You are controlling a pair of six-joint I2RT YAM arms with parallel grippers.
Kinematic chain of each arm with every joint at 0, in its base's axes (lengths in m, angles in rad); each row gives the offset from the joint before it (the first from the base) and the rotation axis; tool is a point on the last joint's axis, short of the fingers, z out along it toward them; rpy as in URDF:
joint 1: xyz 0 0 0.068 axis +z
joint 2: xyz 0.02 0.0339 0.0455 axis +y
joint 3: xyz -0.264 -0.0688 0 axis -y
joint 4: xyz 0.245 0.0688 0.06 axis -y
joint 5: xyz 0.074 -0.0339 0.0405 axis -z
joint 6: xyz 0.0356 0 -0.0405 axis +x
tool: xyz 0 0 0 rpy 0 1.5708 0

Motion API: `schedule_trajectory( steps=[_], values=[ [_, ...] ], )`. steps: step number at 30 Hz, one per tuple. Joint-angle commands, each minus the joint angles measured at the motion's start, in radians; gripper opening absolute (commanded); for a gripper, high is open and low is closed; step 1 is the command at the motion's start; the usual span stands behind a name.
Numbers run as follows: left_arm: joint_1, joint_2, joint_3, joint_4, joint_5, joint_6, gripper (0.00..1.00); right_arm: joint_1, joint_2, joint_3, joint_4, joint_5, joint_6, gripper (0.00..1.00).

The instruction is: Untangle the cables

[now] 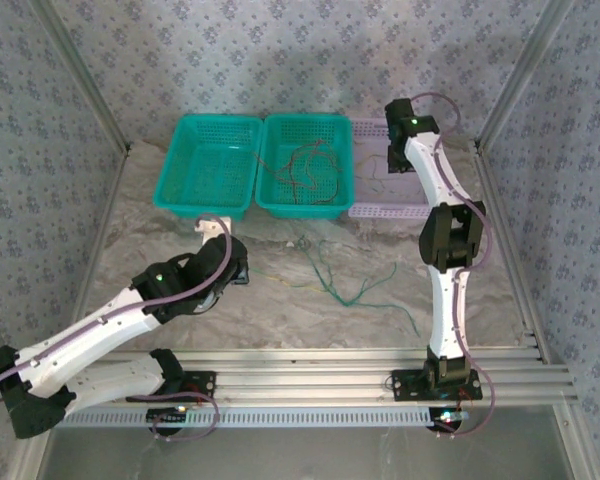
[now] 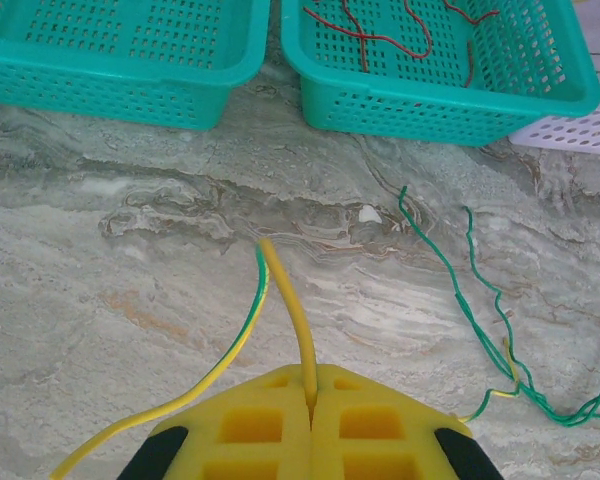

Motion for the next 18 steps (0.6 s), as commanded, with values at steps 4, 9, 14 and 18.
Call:
schedule_trajectory(
  steps=[4, 9, 14, 18],
  values=[
    [-0.011, 0.055, 0.098, 0.046, -0.011, 0.049, 0.00, 0.011, -0.289, -0.126, 0.084, -0.163, 0.072, 0.63],
    [-0.011, 0.133, 0.221, 0.050, -0.029, 0.131, 0.00, 0.056, -0.523, -0.345, 0.208, -0.204, 0.062, 0.66],
    [-0.011, 0.219, 0.373, 0.093, -0.050, 0.236, 0.00, 0.091, -0.791, -0.601, 0.322, -0.221, 0.074, 0.69],
    [-0.010, 0.321, 0.500, 0.112, -0.056, 0.328, 0.00, 0.103, -1.005, -0.807, 0.408, -0.250, 0.100, 0.72]
  ],
)
